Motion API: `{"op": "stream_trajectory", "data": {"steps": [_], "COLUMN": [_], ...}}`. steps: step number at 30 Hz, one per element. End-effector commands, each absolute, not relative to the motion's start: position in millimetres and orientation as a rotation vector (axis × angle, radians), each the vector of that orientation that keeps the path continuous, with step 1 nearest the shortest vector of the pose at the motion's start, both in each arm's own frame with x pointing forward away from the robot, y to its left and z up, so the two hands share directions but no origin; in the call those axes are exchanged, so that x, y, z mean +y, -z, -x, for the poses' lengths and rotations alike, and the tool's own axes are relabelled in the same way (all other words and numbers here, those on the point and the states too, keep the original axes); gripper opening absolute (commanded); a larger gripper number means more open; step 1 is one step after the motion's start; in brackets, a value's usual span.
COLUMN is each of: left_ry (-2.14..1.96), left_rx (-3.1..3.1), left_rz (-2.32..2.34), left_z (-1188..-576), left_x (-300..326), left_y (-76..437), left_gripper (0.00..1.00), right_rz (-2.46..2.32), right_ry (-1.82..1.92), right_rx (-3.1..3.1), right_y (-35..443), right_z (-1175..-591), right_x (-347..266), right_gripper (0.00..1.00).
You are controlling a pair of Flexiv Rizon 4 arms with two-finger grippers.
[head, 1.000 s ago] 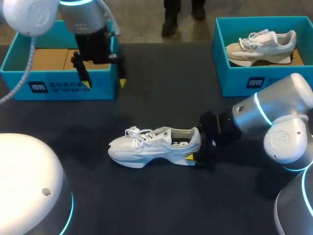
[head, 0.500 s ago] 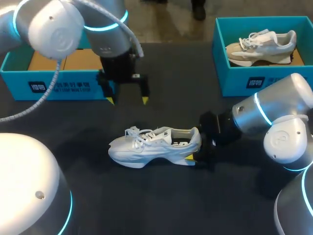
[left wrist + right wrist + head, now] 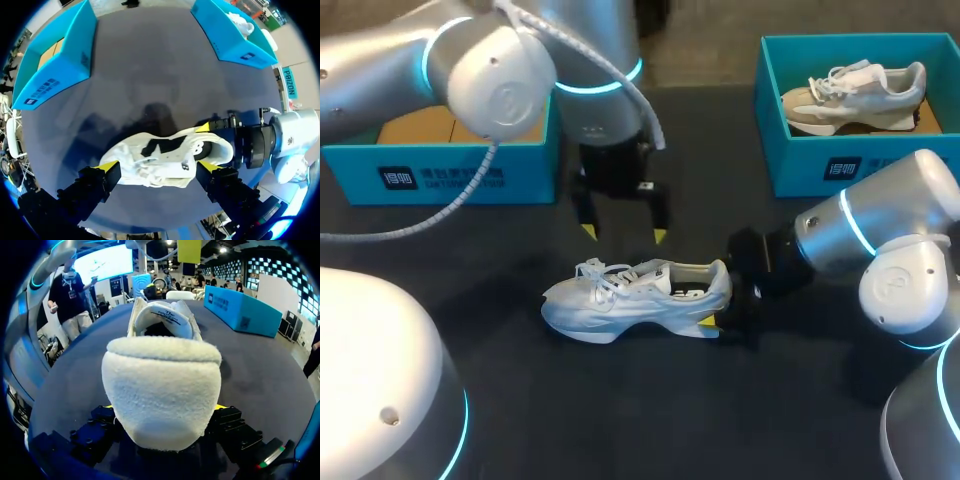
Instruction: Take the shoe out of the shoebox, open the shoe tongue, remove and reinsert the insole, then place the shoe into the shoebox
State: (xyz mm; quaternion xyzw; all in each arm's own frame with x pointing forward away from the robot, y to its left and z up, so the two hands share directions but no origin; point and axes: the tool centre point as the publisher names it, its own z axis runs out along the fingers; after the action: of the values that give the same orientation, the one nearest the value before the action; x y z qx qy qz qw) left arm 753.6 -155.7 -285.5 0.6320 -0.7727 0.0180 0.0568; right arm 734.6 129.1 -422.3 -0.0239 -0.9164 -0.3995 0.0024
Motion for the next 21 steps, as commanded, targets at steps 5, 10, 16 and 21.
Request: {"op": "stream_trajectory", "data": {"steps": [5,10,16,21], "left_ry": [-0.021,0.021,0.089,0.141], "left_rx": [-2.353,-2.342,-2.36,-2.383], "left_rz": [-1.903,-1.915,-1.927,-1.932], "left_z": [-742,-737,-733,-731], "left_x": [-180,-187,-188,-186], "left_y": [299,312,326,331], "left_gripper": [1.0,1.0,1.0,1.0], "right_rz": [0.075,0.075,0.075,0.075], "right_ry": [1.251,1.251,1.251,1.251], "right_rx": [-2.876,-2.876,-2.876,-2.876], "right_y": [426,426,426,426], "right_z": [-737,-737,-737,-737], "right_x": [132,132,132,132], "right_gripper": [0.0,0.0,0.0,0.0]}}
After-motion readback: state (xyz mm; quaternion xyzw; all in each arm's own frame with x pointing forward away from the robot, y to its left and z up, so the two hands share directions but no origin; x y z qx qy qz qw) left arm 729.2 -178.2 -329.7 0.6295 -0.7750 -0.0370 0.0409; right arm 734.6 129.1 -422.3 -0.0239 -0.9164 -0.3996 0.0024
